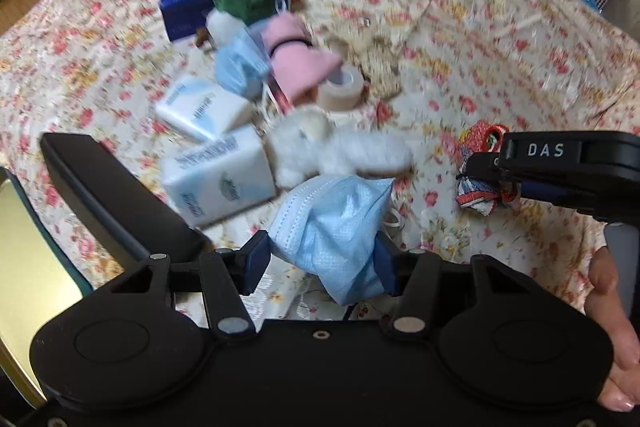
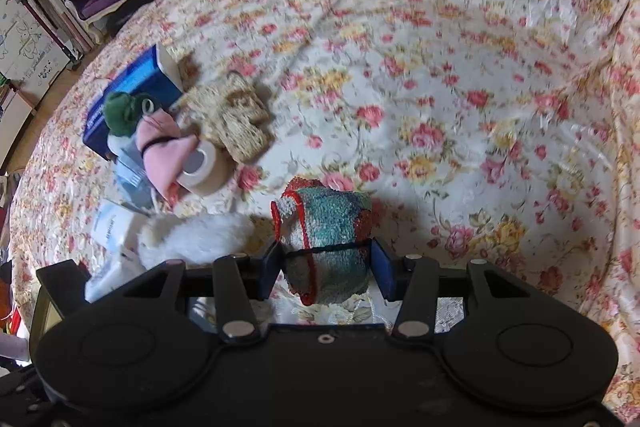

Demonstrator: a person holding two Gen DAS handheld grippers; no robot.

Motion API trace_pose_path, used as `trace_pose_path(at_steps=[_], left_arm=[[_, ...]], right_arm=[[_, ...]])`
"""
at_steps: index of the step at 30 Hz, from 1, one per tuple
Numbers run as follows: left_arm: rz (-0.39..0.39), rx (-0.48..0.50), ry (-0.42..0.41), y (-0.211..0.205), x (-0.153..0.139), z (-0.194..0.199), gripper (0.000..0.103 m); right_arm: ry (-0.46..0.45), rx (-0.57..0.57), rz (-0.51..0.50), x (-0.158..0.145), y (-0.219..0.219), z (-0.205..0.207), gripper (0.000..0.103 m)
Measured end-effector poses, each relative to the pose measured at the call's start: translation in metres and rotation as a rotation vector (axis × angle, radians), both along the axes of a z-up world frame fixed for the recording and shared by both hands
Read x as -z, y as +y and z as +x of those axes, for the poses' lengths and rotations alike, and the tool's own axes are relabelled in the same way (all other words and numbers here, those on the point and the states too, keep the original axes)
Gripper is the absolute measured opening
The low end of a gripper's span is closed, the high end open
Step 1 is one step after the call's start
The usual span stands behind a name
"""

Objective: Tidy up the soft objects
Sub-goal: 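Carry the mask into the tin tray and open the left gripper while the right carries the pouch over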

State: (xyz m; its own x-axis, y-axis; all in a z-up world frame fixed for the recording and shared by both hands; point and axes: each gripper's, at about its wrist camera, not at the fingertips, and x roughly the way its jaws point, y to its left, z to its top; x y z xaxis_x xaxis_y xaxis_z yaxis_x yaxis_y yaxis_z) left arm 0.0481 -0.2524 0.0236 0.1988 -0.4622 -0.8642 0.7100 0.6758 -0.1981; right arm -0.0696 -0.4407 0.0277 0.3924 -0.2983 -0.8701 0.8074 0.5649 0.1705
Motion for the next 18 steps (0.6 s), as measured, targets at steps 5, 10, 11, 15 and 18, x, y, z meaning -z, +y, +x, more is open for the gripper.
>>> trace_pose_path(at_steps=[5,10,11,15,18], left_arm=[[-0.052,-0.044,-0.025,0.034,-0.025,0.011,0.053],[-0.065,-0.138,-0.058,0.084,-0.038,0.03,0.053],[-0.064,-0.163,-0.063,0.096,-0.039,0.035,0.053],[-0.052,-0.285,-0.074,0.146,-0.035,0.06,0.053],[-0.029,-0.391,-0.073,0.183,-0.025,0.081,0.053]], right_arm=[[-0.02,-0.051,-0.041,-0.023,0.024,0.009,0.047],[-0.027,-0.146,-0.082,-0.043,0.063,0.028,0.047],[-0.029,-0.169,-0.087,-0.045,0.072,0.032,0.047],[-0.025,-0.273,-0.094,-0.051,0.112,0.055,0.047],[-0.016,-0.363,-0.082,-0.049,0.146,0.076,0.047]])
